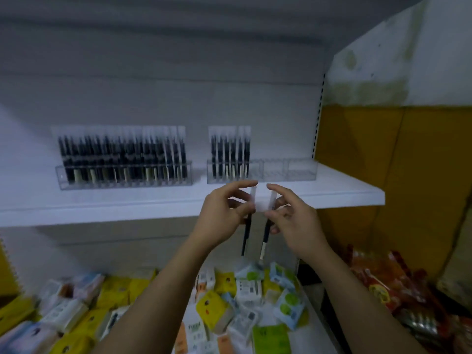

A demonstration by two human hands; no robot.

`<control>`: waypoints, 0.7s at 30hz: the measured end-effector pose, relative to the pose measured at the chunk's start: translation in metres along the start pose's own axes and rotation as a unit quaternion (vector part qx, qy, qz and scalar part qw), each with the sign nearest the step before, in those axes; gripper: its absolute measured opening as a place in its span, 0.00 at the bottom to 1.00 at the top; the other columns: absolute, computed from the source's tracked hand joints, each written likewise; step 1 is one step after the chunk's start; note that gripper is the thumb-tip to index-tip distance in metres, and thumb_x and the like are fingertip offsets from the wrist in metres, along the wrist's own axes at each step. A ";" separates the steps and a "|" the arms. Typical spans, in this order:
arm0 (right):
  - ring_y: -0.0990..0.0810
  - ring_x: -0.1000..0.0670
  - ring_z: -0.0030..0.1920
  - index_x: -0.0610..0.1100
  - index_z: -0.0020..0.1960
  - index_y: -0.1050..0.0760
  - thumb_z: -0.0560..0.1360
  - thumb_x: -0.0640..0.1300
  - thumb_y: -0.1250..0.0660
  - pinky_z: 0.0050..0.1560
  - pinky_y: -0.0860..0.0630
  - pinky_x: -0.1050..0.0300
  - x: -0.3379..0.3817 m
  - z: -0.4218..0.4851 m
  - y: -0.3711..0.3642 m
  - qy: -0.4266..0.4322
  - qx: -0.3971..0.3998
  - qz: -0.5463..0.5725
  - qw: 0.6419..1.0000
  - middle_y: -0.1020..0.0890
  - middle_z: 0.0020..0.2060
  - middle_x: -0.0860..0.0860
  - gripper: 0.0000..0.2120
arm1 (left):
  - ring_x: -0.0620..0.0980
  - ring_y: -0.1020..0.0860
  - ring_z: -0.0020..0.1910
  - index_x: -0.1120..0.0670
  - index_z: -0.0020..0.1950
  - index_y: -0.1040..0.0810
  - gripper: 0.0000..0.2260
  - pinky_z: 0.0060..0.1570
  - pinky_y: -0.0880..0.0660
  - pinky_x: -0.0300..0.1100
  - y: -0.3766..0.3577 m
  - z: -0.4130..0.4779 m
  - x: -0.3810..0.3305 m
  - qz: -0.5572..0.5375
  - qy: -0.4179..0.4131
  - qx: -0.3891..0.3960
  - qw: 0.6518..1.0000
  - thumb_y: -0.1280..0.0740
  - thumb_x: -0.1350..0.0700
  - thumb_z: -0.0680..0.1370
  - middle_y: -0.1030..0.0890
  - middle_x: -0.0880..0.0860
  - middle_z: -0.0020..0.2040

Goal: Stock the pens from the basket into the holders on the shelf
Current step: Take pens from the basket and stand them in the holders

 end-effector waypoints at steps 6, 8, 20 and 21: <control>0.21 0.57 0.35 0.62 0.68 0.32 0.77 0.41 0.32 0.36 0.21 0.64 0.030 0.057 0.027 0.055 -0.020 -0.057 0.997 0.25 0.44 0.58 0.25 | 0.49 0.17 0.44 0.46 0.60 0.21 0.16 0.42 0.18 0.46 0.004 0.052 -0.038 0.007 -0.044 -0.021 0.999 0.30 0.62 0.76 0.19 0.52 0.46; 0.21 0.56 0.38 0.64 0.66 0.32 0.77 0.41 0.32 0.37 0.20 0.63 0.038 0.078 0.033 0.065 -0.027 -0.062 0.996 0.25 0.45 0.57 0.25 | 0.49 0.18 0.44 0.46 0.59 0.22 0.16 0.43 0.18 0.47 0.004 0.071 -0.047 0.023 -0.054 -0.027 0.998 0.30 0.62 0.75 0.19 0.51 0.46; 0.18 0.51 0.39 0.58 0.58 0.31 0.75 0.40 0.29 0.36 0.18 0.57 0.047 0.187 0.053 0.092 -0.093 -0.048 0.990 0.21 0.44 0.53 0.19 | 0.44 0.19 0.43 0.46 0.51 0.24 0.11 0.42 0.20 0.40 0.018 0.173 -0.080 0.130 -0.119 -0.074 0.982 0.28 0.60 0.74 0.21 0.46 0.47; 0.18 0.51 0.39 0.58 0.58 0.31 0.75 0.41 0.30 0.36 0.18 0.57 0.045 0.194 0.051 0.093 -0.096 -0.050 0.990 0.21 0.44 0.53 0.19 | 0.43 0.19 0.44 0.46 0.50 0.23 0.10 0.42 0.21 0.37 0.019 0.180 -0.080 0.145 -0.127 -0.080 0.978 0.28 0.59 0.74 0.21 0.45 0.46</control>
Point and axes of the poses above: each hand's wrist, its own z-axis towards the middle knuckle, its own y-axis out of the back of the hand, x = y × z, the point moved 6 cm from there along z, towards the middle knuckle
